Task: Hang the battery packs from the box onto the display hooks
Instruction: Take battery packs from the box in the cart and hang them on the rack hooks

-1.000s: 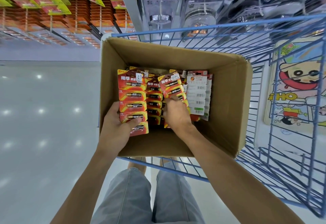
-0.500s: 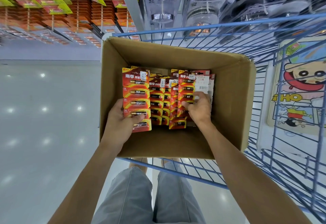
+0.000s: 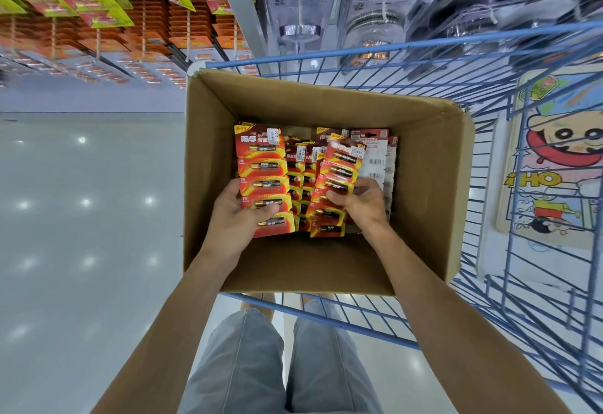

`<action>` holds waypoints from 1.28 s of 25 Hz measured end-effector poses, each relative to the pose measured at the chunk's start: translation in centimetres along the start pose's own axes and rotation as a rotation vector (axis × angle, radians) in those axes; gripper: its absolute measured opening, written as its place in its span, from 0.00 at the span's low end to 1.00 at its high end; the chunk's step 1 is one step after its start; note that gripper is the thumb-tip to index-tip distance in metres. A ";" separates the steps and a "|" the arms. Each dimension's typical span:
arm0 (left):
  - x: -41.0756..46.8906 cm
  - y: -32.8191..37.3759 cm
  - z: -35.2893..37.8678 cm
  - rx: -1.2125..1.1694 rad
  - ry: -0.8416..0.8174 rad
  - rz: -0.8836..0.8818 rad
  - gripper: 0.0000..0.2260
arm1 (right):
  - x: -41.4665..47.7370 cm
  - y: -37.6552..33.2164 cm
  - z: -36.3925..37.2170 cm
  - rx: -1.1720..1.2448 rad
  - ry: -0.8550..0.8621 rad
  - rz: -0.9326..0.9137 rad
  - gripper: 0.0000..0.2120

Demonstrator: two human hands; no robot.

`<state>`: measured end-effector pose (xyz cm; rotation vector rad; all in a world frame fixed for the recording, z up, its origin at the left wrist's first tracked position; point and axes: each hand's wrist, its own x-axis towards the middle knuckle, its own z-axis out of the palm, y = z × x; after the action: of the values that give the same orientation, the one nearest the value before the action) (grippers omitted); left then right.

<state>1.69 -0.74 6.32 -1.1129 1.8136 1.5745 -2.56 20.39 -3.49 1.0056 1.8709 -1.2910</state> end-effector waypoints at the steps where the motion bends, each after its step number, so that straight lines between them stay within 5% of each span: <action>1: 0.1 0.2 0.1 0.000 0.001 0.006 0.23 | 0.0 0.0 -0.2 0.008 0.014 -0.016 0.24; 4: 0.1 0.3 0.0 0.002 0.019 0.017 0.23 | 0.0 0.0 -0.2 -0.005 -0.042 -0.077 0.15; 10: 0.1 -0.1 -0.3 -0.030 0.025 0.006 0.21 | 0.6 -0.9 1.3 -0.034 -0.165 -0.144 0.13; 13: 0.0 -0.4 -0.2 -0.032 0.028 -0.002 0.21 | 0.7 -0.9 2.4 -0.007 -0.103 -0.144 0.13; 18: 0.2 0.0 0.4 -0.018 -0.011 0.001 0.22 | -1.3 -1.1 2.1 -0.336 0.026 -0.310 0.15; 21: 0.1 0.2 0.8 0.001 -0.065 0.022 0.23 | -4.0 -1.9 0.5 -0.173 -0.008 -0.348 0.13; 26: 0.0 0.8 3.8 -0.006 -0.262 0.092 0.23 | -7.0 -2.7 -1.3 0.329 -0.471 -0.135 0.19; 32: 2.4 0.3 6.7 0.140 -0.286 0.033 0.22 | -5.5 -0.9 -3.5 0.399 -0.240 -0.127 0.14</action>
<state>-0.84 5.13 3.10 -0.7550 1.7257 1.5122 -0.89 22.24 2.63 0.8864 1.5476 -1.8242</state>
